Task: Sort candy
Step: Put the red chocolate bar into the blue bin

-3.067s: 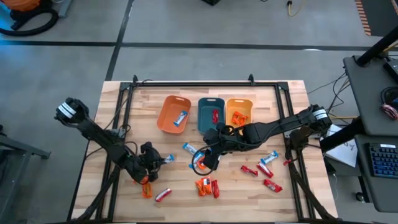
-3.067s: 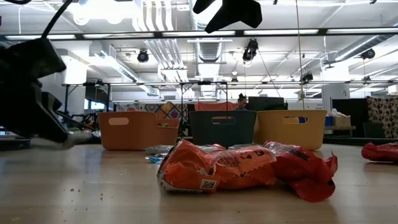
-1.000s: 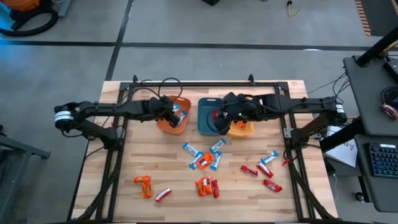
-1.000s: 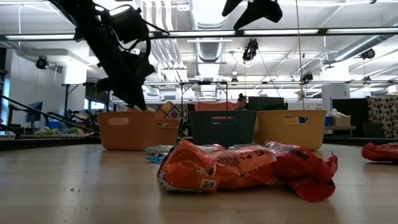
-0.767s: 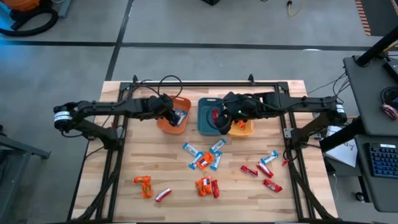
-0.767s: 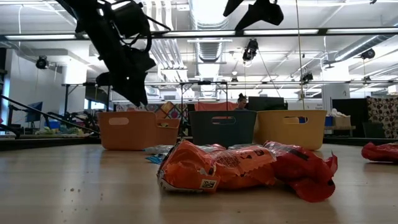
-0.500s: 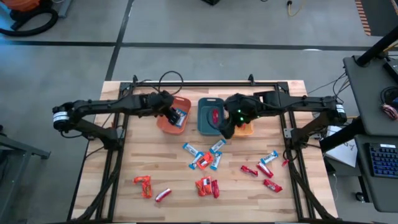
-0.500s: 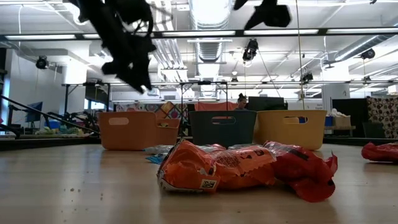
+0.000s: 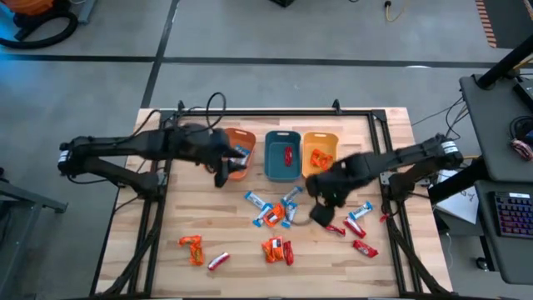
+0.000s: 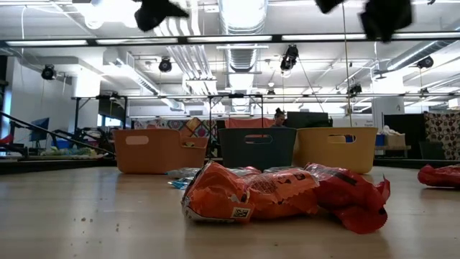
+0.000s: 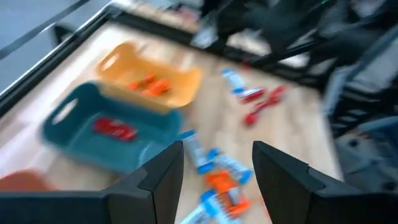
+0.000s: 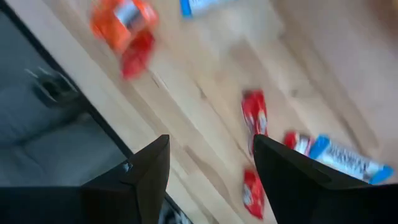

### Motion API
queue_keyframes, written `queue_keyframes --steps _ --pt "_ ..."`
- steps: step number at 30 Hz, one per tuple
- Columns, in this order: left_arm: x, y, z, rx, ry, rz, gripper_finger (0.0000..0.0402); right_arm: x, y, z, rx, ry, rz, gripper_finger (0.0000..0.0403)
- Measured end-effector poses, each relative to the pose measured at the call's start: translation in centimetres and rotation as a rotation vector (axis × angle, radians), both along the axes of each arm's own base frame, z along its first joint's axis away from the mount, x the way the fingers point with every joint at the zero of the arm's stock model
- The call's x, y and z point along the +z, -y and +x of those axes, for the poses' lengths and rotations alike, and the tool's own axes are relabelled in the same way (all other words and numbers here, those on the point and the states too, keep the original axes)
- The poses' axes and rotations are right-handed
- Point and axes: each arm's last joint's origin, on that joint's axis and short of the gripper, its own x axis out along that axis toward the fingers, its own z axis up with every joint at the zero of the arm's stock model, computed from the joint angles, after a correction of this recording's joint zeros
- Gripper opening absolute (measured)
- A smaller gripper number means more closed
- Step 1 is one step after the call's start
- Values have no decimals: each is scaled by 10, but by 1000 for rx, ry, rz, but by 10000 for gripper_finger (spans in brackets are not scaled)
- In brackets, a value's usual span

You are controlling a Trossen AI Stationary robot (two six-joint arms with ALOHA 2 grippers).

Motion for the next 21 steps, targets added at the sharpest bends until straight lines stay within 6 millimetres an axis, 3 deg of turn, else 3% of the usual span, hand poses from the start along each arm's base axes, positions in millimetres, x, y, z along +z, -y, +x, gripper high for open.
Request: queue_keyframes --steps 5,10,15,21 --pt "12 23 -9 -57 79 -13 174 -39 -23 -18 32 -150 -22 219" --pt "14 33 -13 -61 97 3 174 -79 -38 -31 76 -188 -47 219" --pt "13 34 -11 -48 93 -9 174 -114 -39 -36 49 -179 -73 219" --pt "14 34 -11 -43 106 -16 174 -141 -39 -37 24 -184 -75 219"
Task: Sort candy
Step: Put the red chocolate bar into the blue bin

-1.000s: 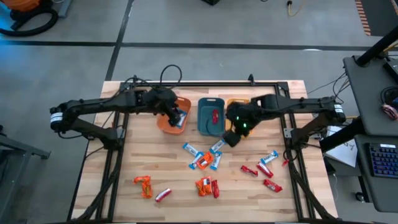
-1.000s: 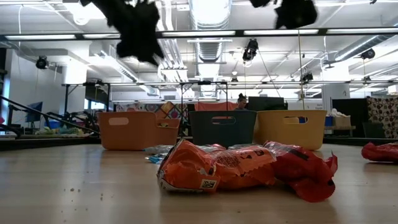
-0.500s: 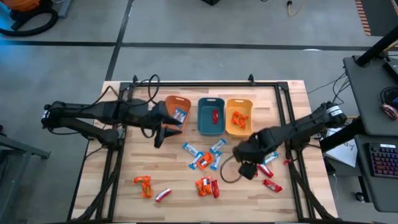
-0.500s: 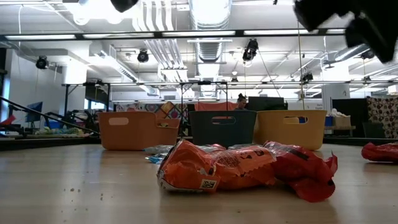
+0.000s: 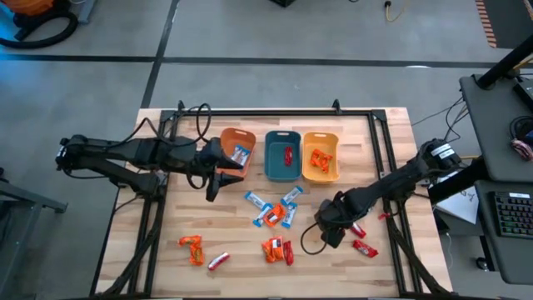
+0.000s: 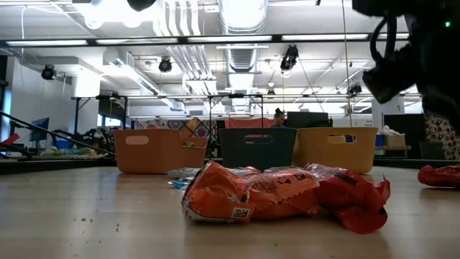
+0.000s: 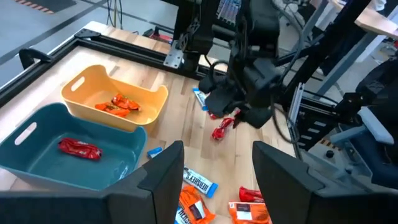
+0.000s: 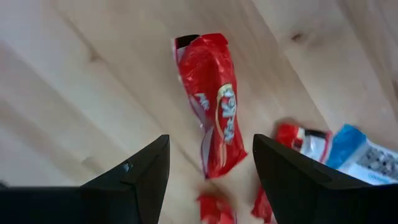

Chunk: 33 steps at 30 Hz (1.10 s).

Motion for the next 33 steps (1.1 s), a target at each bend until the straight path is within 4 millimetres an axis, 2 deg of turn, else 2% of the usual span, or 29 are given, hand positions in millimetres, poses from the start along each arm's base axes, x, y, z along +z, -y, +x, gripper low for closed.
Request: queue_keyframes --steps 4,7,13,17,21,26,30,33 --pt "1 0 2 1 18 -2 174 -14 -1 2 12 -28 -13 215" --pt "0 0 3 1 19 -2 174 -22 -2 4 35 -53 -25 193" --pt "-1 1 6 4 13 -6 174 -22 -4 9 47 -48 -22 105" --pt "-2 1 7 5 6 -7 174 -13 -5 13 41 -15 -8 47" --pt "-3 1 7 3 6 0 174 5 -8 22 30 44 16 19" --pt "-3 1 7 3 6 0 174 38 -6 46 -7 194 3 32" --pt "-4 1 9 3 1 1 174 72 8 71 -36 375 -97 33" --pt "-5 1 10 3 -3 1 174 97 27 87 -86 500 -245 29"
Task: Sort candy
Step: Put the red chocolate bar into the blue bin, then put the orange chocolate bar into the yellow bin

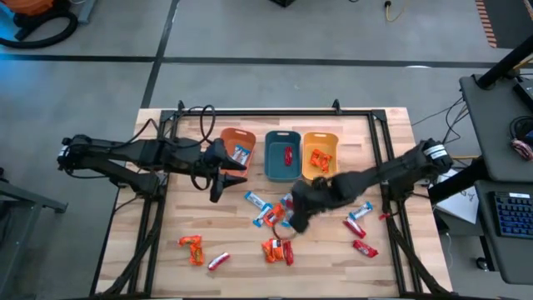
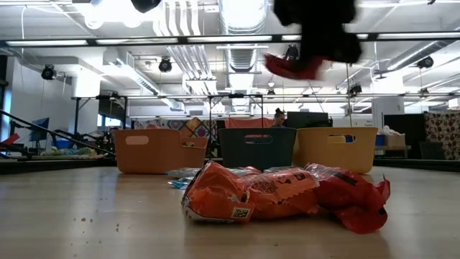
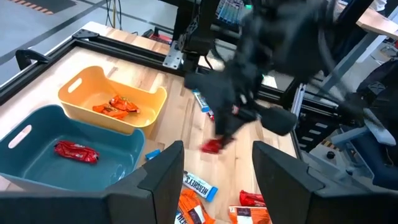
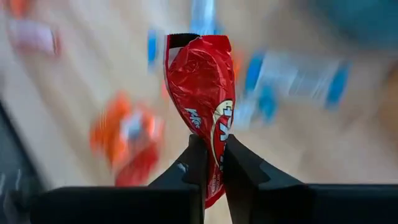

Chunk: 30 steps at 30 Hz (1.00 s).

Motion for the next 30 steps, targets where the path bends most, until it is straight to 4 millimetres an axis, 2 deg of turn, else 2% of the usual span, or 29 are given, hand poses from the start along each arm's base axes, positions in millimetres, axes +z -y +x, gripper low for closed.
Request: queue_keyframes --steps 5,9,13,18,30 --pt "0 0 0 10 0 4 174 27 54 18 -215 131 -176 28" --pt "0 -1 0 24 0 6 174 30 105 25 -422 209 -146 29" --pt "0 -1 0 25 -3 2 174 27 137 25 -536 253 -129 40" --pt "-4 -1 -1 36 -41 -19 174 28 150 23 -561 255 -151 65" --pt "-8 -1 -3 44 -87 -28 174 28 150 23 -553 254 -152 140"
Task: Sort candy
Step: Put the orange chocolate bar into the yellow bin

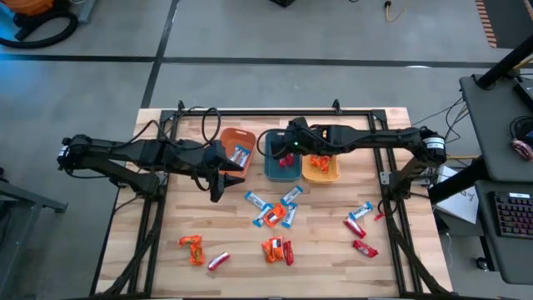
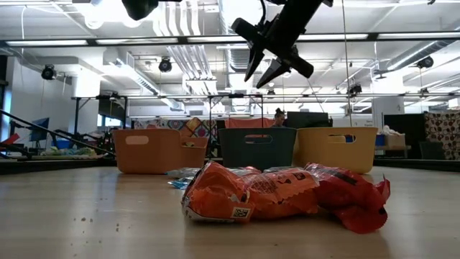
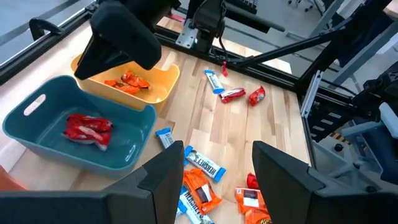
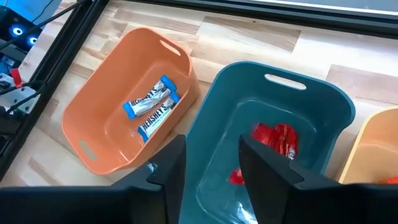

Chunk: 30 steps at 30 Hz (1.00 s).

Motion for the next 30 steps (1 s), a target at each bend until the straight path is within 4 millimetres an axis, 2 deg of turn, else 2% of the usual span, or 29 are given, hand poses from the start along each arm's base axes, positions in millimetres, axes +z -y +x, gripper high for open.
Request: queue_keyframes --steps 6,11,16,19,24,30 --pt "-1 0 0 -1 -10 2 174 0 -2 1 41 9 49 154" --pt "-10 2 -2 -7 -61 -14 174 4 -11 2 208 66 276 153" --pt "-27 11 -5 11 -136 -103 174 9 -47 5 467 92 600 144" --pt "-38 23 -8 6 -172 -168 174 11 -74 4 591 68 691 138" --pt "-57 47 -15 11 -249 -307 174 6 -111 -12 707 -92 780 133" --pt "-76 72 -10 136 -350 -540 174 -2 -123 -47 689 -420 724 132"
